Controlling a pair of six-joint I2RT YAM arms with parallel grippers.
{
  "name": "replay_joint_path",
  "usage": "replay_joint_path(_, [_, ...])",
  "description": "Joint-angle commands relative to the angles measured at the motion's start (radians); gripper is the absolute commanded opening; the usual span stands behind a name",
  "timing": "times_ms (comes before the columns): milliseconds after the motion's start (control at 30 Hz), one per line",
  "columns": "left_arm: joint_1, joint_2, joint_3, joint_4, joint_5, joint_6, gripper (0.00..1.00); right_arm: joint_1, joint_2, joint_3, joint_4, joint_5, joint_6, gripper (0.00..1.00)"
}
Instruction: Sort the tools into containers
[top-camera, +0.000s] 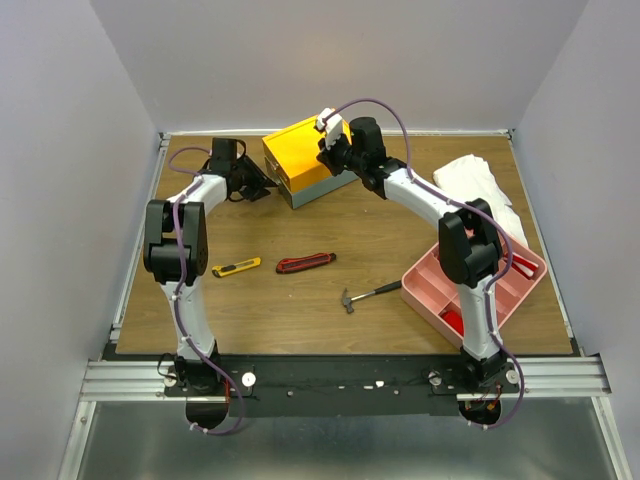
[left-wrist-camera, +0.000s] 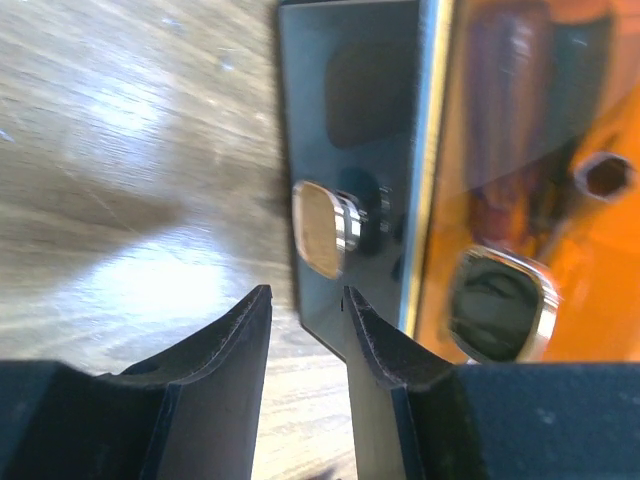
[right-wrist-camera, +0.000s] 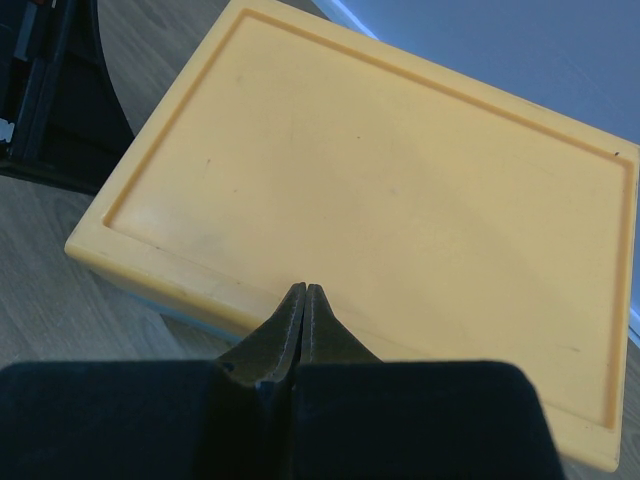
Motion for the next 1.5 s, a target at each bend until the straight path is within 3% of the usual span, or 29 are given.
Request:
replay_joint_path(0, [-0.010,-0.050,-0.013,0.032,0.028,-0.017,0.44,0.009,0.041,-0.023,-0.183,0.006,-0.011,0.06])
replay_joint_path(633, [-0.010,0.085,0.079,-0.053,-0.115,0.100,0.44,0.013,0.045,-0.019,-0.186,0.020,-0.012,0.06])
replay_joint_path(833, [0.025,0.005,0.007,-0.141,-0.198,0.130,0.44,0.013,0.042,-0.023,-0.183,0.018,-0.012,0.06])
replay_joint_path(1167, [0.142,-0.179,-0.184,-0.139,-0.179,0.190,0.44,0.015,0.042,-0.023,-0.181,0.023,-0.014,0.06])
replay_joint_path(1333, [0.146,-0.256,-0.188,-0.066,-0.040,0.235,0.47,0.016,0.035,-0.037,-0.172,0.020,-0.020,0.06])
replay_joint_path(1467, [0.146,-0.352,-0.134,-0.088,0.115,0.348,0.57,0.023,0.030,-0.046,-0.167,0.020,-0.030,0.06])
